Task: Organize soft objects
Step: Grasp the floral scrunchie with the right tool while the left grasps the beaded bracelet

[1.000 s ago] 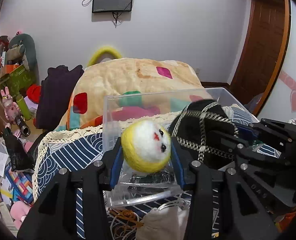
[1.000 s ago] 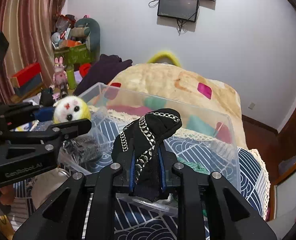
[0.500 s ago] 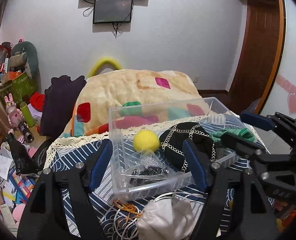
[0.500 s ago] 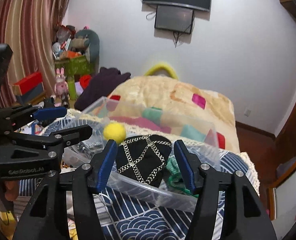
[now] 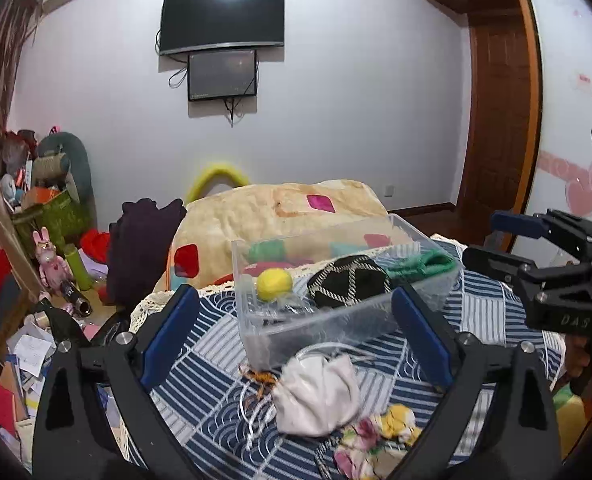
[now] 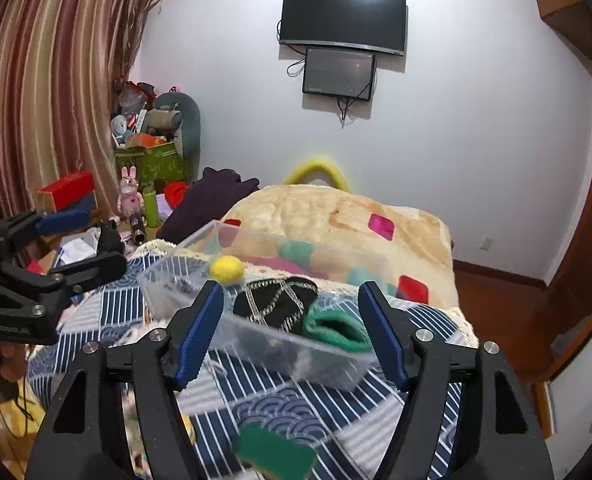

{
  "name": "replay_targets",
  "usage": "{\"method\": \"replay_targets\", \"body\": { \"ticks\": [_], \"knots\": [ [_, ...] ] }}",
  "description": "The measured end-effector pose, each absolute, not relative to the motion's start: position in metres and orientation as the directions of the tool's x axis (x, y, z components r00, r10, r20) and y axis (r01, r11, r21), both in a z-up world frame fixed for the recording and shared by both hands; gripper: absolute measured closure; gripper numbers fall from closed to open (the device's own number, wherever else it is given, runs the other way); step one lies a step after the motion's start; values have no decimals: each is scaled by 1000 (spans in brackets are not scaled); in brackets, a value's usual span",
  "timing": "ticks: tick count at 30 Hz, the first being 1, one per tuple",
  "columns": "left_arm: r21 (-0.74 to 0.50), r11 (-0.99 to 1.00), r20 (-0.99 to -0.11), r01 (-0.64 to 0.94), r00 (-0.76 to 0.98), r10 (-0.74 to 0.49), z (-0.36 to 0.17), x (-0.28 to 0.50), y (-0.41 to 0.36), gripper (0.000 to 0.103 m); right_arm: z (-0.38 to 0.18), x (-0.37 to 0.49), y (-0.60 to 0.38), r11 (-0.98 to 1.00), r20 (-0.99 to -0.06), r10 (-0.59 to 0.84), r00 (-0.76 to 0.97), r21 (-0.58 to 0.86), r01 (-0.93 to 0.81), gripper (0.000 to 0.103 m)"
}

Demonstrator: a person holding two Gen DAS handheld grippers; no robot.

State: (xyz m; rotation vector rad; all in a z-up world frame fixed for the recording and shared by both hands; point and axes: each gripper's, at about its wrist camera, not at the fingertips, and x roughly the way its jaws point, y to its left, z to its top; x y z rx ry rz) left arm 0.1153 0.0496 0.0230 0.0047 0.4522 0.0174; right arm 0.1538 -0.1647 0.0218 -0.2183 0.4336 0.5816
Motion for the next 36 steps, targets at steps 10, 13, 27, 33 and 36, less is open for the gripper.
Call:
{"method": "replay_targets", "body": {
  "ticks": [10, 13, 27, 33, 36],
  "knots": [
    [-40, 999, -508, 26, 860, -43, -14, 90, 34, 3, -5, 130, -188, 828, -476, 478, 738, -36, -559, 30],
    [-57, 998, -546, -4, 837, -28, -32, 84, 38, 3, -19, 123, -191, 825, -498, 489, 717, -3, -565, 29],
    [-138, 989, -606, -53, 794, -42, -81, 52, 56, 29, -60, 97, -153, 743, -577, 577, 578, 78, -664, 30],
    [-170, 985, -626, -41, 776, -76, -94, 51, 58, 43, -81, 91, -132, 706, -628, 589, 509, 92, -702, 30],
    [-182, 983, -638, -25, 763, -98, -100, 55, 54, 50, -87, 93, -127, 693, -645, 595, 480, 109, -713, 30]
  ]
}}
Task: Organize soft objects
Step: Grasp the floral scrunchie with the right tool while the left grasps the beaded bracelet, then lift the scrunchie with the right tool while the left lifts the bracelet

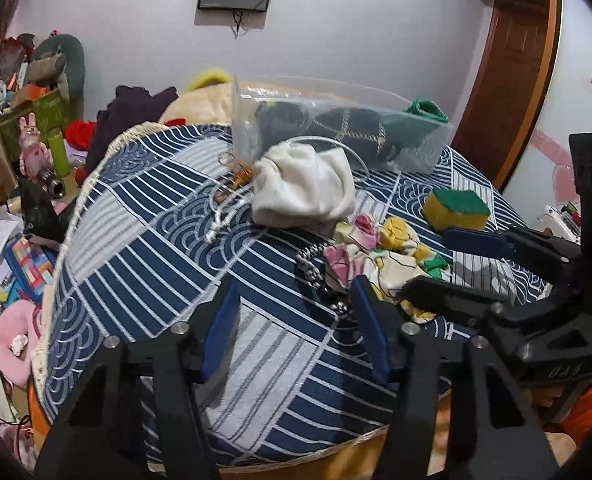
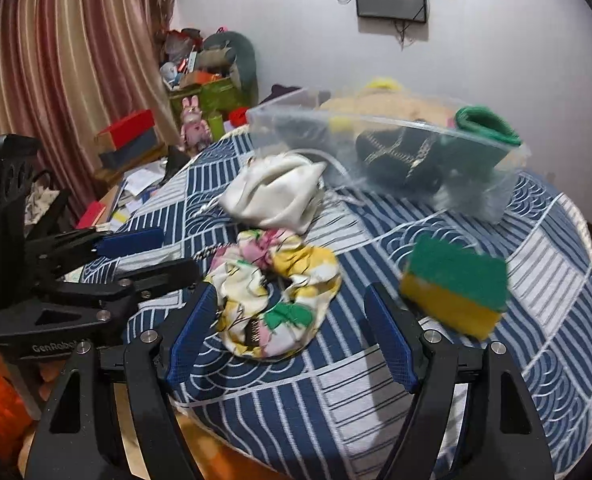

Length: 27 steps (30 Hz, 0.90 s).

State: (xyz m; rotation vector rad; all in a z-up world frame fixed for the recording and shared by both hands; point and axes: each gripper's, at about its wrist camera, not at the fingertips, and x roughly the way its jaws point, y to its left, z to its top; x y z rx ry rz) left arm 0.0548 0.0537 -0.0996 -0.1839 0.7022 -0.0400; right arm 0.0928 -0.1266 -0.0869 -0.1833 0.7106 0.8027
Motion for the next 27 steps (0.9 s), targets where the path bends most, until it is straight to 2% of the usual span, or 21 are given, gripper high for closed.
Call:
{"method": "replay_targets", "body": {
  "ticks": [1, 5, 7, 8, 9, 17, 23, 25, 27],
  "knots": [
    [-180, 983, -643, -18, 759, -104, -102, 56, 52, 53, -89, 93, -125, 691, -649, 594, 476, 108, -715, 31],
    [-182, 983, -653, -8, 748, -115, -105, 60, 48, 57, -101, 92, -118, 672, -684, 579, 444, 93, -734, 56],
    [-194, 981, -655, -4, 745, -127, -106, 62, 48, 57, -100, 88, -117, 678, -677, 572, 464, 71, -732, 65],
    [-197, 980, -656, -4, 744, -129, -106, 63, 48, 57, -99, 88, -118, 676, -675, 576, 462, 75, -733, 76],
    [-198, 980, -657, -5, 743, -129, -107, 64, 48, 57, -98, 88, -120, 675, -673, 581, 457, 85, -733, 82],
    [-163, 987, -665, 2, 738, -112, -106, 75, 37, 59, -82, 85, -138, 730, -607, 563, 560, 48, -682, 88],
    [-148, 989, -669, 10, 736, -108, -105, 89, 31, 66, -75, 89, -144, 750, -585, 563, 584, 65, -658, 89],
    [-137, 991, -669, 13, 737, -102, -107, 94, 30, 82, -74, 89, -146, 755, -579, 563, 590, 69, -653, 89],
    [-116, 993, -666, -6, 742, -73, -108, 97, 30, 91, -74, 89, -148, 756, -578, 563, 591, 72, -650, 89]
  ]
}}
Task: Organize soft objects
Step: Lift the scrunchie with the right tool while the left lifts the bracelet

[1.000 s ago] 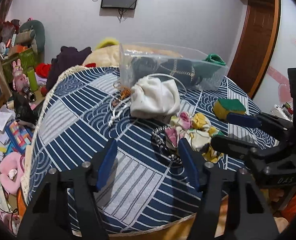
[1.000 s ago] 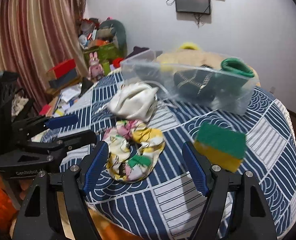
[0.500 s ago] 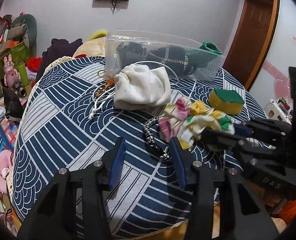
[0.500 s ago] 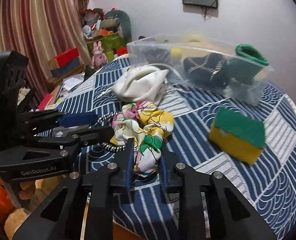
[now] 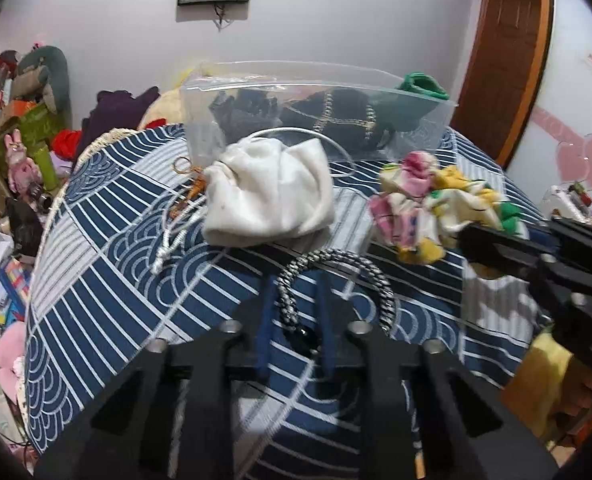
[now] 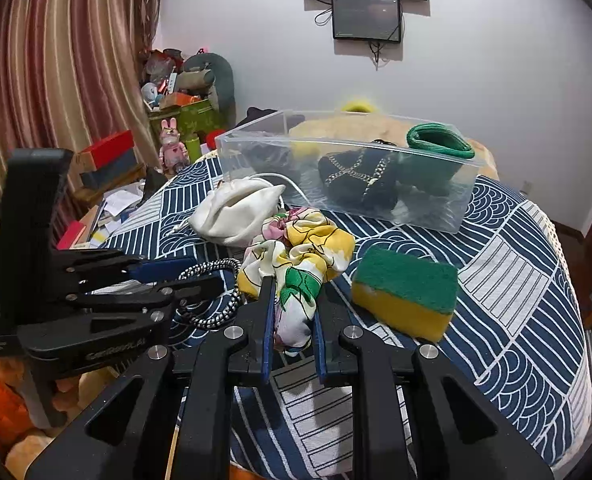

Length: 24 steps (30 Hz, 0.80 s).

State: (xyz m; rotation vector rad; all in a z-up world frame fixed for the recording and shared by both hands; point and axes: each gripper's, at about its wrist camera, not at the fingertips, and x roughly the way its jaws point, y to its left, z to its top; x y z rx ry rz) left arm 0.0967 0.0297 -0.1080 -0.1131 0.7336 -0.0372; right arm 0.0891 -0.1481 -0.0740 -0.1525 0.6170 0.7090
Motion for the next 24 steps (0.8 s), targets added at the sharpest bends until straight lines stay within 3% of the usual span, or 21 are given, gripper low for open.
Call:
{"method": "replay_targets", "body": {
  "ticks": [4, 13, 24],
  "knots": [
    [-139, 990, -662, -16, 745, -81, -107, 93, 36, 96, -73, 88, -152, 761, -573, 561, 598, 71, -645, 89],
    [-144, 989, -611, -28, 788, -66, -83, 77, 42, 97, -63, 87, -160, 772, -556, 556, 617, 72, -631, 89],
    [-113, 993, -498, -44, 867, -18, -28, 82, 57, 97, -21, 100, -173, 808, -458, 541, 705, 52, -586, 89]
  ]
}}
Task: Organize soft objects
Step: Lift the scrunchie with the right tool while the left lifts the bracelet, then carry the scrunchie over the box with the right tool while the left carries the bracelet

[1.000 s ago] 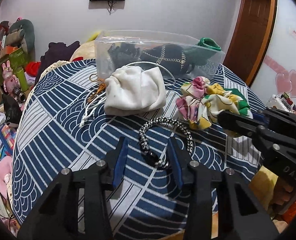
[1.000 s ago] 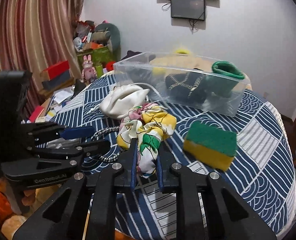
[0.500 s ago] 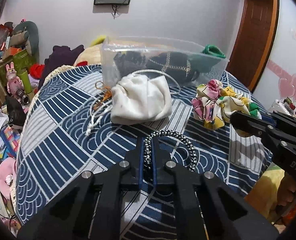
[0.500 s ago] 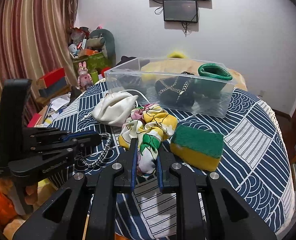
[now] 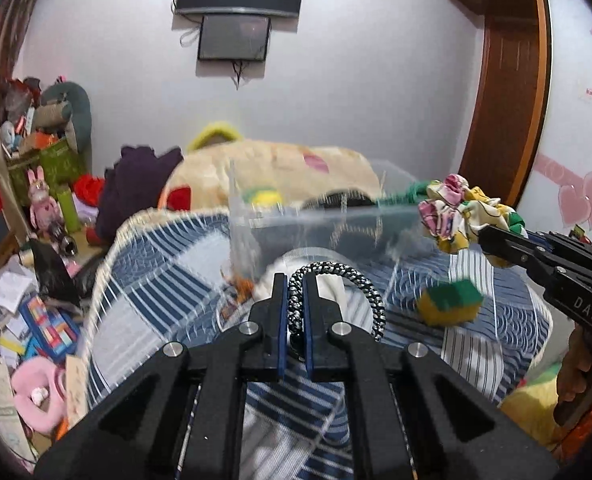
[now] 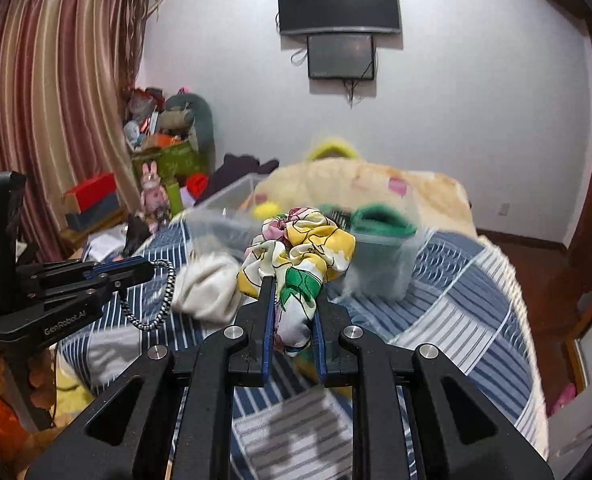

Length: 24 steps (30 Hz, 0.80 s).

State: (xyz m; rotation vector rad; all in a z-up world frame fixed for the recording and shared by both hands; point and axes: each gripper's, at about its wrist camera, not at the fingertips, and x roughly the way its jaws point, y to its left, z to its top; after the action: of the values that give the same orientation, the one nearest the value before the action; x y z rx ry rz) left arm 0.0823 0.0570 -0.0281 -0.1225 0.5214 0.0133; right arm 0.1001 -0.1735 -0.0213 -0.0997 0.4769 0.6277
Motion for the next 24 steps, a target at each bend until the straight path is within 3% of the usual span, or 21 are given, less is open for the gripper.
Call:
{"method": "replay_targets", "body": {
  "ticks": [12, 24],
  "knots": [
    [-98, 993, -409, -63, 912, 17, 19, 115, 68, 97, 12, 124, -162, 821, -369, 535, 760, 17, -570, 89],
    [-92, 988, -439, -121, 896, 68, 18, 171, 69, 97, 13, 157, -140, 825, -389, 522, 759, 5, -565, 89]
  ]
}}
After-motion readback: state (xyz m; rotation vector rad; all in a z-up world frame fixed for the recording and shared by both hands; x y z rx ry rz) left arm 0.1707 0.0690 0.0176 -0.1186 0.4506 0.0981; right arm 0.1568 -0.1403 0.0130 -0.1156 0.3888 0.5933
